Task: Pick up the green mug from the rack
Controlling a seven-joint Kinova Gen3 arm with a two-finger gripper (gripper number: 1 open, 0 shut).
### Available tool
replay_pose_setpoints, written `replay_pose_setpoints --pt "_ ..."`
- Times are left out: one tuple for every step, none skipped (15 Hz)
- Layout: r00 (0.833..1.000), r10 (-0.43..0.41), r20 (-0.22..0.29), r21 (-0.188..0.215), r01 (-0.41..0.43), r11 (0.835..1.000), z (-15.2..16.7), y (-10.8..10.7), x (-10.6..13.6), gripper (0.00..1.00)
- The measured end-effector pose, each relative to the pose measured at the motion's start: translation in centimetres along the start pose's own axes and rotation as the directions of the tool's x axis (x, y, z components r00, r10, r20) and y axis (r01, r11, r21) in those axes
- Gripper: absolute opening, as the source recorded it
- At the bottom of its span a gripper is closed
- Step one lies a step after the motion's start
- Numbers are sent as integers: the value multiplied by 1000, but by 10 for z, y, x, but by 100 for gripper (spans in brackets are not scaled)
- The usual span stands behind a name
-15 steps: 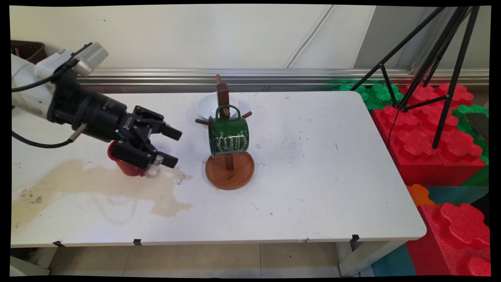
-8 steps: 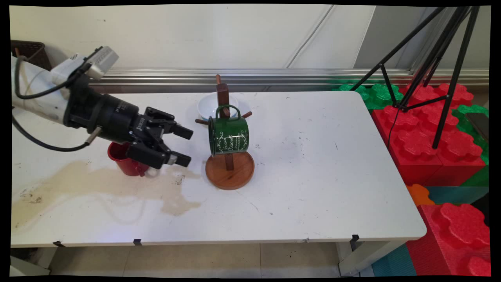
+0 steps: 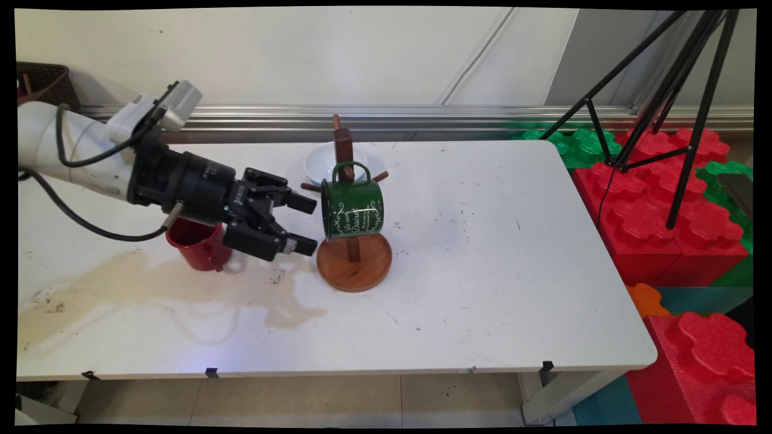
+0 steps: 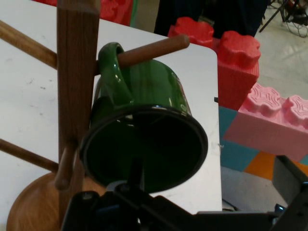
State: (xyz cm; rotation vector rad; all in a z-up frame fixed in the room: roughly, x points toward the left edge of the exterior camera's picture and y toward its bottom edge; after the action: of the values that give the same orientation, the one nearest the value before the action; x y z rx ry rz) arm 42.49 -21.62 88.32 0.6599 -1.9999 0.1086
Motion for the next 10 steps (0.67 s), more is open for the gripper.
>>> replay_pose_setpoints --pt "1000 -2 -7 3 2 1000 3 0 -1 100" --pt "1000 -4 -15 6 4 1000 6 0 -1 100" --pt "1000 -7 -23 9 7 1000 9 1 -2 100" --pt "1000 -9 -29 11 9 1000 11 1 -2 100" --pt "999 -10 -33 13 10 1000 13 1 -2 100" --pt "999 -11 -38 15 12 1000 14 2 -3 100" --pt "999 -12 -41 16 13 1000 15 2 -3 100" --pt "999 -13 -47 18 14 1000 17 3 -3 100" --pt "999 -13 -50 20 14 1000 18 3 -4 100" --pt "998 -13 -54 22 15 1000 20 3 -4 100"
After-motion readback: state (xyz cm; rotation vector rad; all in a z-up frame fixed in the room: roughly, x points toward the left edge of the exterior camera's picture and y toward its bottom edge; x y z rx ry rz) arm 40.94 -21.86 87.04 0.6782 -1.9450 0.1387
